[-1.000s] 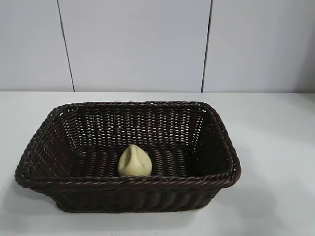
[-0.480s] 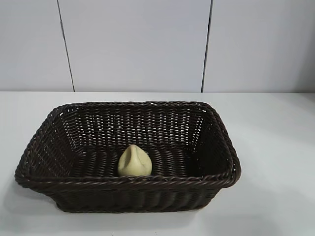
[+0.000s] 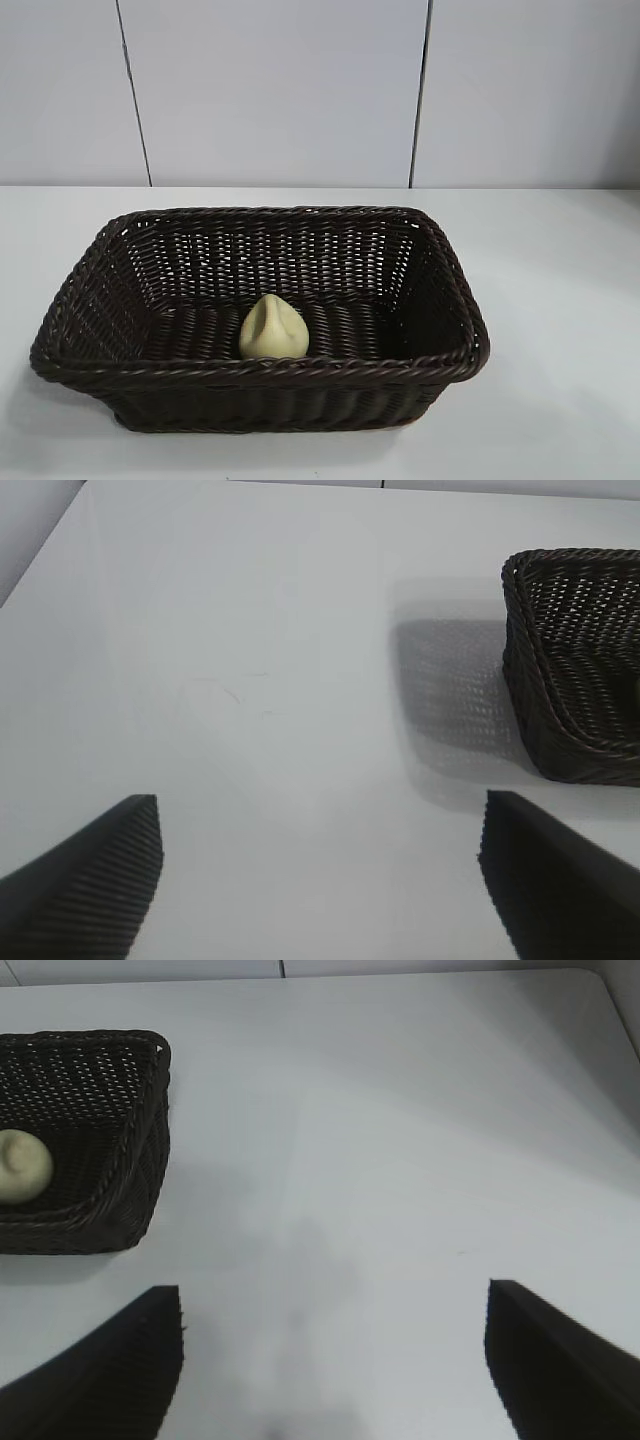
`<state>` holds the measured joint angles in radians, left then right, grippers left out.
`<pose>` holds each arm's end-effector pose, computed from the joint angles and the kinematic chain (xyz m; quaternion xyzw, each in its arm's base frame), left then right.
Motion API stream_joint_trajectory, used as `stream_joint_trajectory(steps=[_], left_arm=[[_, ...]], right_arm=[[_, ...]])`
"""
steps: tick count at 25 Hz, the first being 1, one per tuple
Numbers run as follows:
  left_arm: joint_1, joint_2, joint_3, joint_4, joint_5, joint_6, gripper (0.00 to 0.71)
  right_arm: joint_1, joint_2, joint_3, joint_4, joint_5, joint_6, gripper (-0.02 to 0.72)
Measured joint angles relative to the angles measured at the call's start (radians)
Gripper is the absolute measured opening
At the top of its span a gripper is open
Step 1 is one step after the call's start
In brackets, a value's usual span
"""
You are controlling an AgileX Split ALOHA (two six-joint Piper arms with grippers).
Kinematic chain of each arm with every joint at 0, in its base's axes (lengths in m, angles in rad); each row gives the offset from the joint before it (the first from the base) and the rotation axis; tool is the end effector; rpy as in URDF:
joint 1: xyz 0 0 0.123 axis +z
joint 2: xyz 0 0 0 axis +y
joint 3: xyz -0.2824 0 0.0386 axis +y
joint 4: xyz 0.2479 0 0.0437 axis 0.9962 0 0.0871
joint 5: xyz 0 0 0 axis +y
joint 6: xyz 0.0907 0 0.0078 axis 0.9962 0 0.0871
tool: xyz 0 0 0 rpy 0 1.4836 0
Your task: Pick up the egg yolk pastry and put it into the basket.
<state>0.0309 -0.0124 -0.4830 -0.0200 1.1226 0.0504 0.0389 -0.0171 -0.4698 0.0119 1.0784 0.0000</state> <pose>-0.0075 -0.0019 0.2675 0.0092 0.8700 0.0101 0.4929 -0.0048 0.0008 0.2673 -0.0170 0.8610 0.0158 0.5081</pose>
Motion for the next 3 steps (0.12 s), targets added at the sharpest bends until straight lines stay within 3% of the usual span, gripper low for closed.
stream_joint_trajectory(steps=[3], left_arm=[[0.0, 0.0, 0.0, 0.0, 0.0, 0.0, 0.627]], right_arm=[[0.0, 0.0, 0.0, 0.0, 0.0, 0.0, 0.591]])
